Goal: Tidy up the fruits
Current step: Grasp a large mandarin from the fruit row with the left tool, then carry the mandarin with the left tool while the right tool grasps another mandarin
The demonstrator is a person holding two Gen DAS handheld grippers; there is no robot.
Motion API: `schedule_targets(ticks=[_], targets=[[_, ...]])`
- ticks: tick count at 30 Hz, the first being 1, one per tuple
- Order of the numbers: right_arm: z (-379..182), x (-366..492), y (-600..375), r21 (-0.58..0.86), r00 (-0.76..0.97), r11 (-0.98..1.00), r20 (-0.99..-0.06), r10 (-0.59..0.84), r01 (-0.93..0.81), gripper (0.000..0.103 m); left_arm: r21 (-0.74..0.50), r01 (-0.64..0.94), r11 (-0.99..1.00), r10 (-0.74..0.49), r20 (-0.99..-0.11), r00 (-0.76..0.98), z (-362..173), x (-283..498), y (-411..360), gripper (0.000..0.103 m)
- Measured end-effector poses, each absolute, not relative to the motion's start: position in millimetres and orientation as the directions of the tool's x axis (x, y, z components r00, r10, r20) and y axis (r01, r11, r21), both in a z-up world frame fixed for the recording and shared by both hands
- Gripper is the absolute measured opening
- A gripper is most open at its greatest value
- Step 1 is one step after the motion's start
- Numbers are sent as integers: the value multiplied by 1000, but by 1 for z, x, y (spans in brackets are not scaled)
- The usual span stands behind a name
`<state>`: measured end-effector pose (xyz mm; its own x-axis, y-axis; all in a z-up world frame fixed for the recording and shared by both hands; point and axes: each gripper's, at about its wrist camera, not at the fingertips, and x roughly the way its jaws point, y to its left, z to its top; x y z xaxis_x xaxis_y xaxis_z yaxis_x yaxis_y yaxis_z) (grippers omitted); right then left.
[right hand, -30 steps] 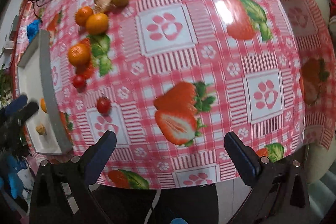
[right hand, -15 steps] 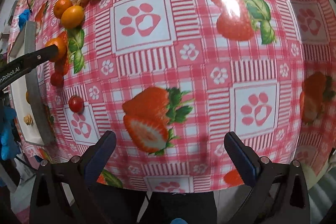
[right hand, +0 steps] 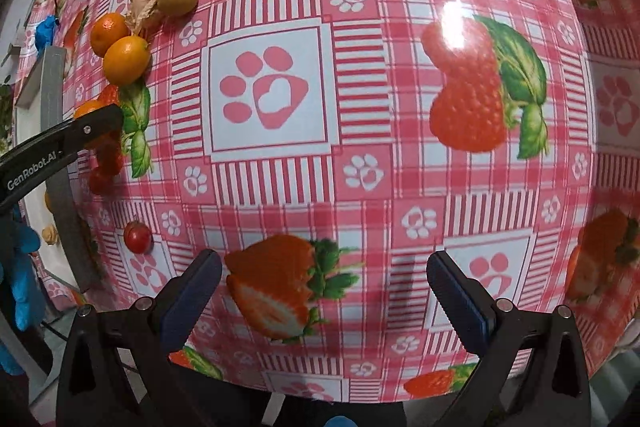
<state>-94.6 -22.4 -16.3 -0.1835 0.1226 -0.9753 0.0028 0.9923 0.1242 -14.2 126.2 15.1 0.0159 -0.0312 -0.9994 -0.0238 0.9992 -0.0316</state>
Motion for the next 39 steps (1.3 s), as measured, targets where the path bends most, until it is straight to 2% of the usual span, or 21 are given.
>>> schedule_targets(ticks=[12, 25, 33, 34, 35, 37, 39], targets=[[-26, -24, -10, 152, -135, 988, -980, 148, -21, 103, -50, -27, 998, -48, -997, 54, 49, -34, 137, 41], [-16, 56, 69, 215, -70, 967, -976, 207, -136, 103, -77, -83, 994, -73, -996, 47, 57, -75, 156, 41], [-14, 90, 78, 214, -47, 963, -977, 209, -166, 103, -84, -88, 993, -79, -995, 54, 67, -95, 172, 41], [-14, 92, 81, 220, -45, 960, -976, 215, -172, 100, -84, -89, 992, -80, -995, 53, 67, -98, 172, 41], [-15, 92, 86, 225, -43, 958, -974, 221, -177, 87, -83, -88, 993, -79, -996, 51, 66, -94, 171, 41], [-19, 100, 98, 223, -50, 957, -975, 218, -187, 71, -84, -84, 993, -80, -995, 52, 67, -99, 169, 41], [-22, 97, 108, 228, -60, 956, -974, 220, -185, 71, -83, -78, 993, -79, -995, 53, 70, -98, 169, 41]])
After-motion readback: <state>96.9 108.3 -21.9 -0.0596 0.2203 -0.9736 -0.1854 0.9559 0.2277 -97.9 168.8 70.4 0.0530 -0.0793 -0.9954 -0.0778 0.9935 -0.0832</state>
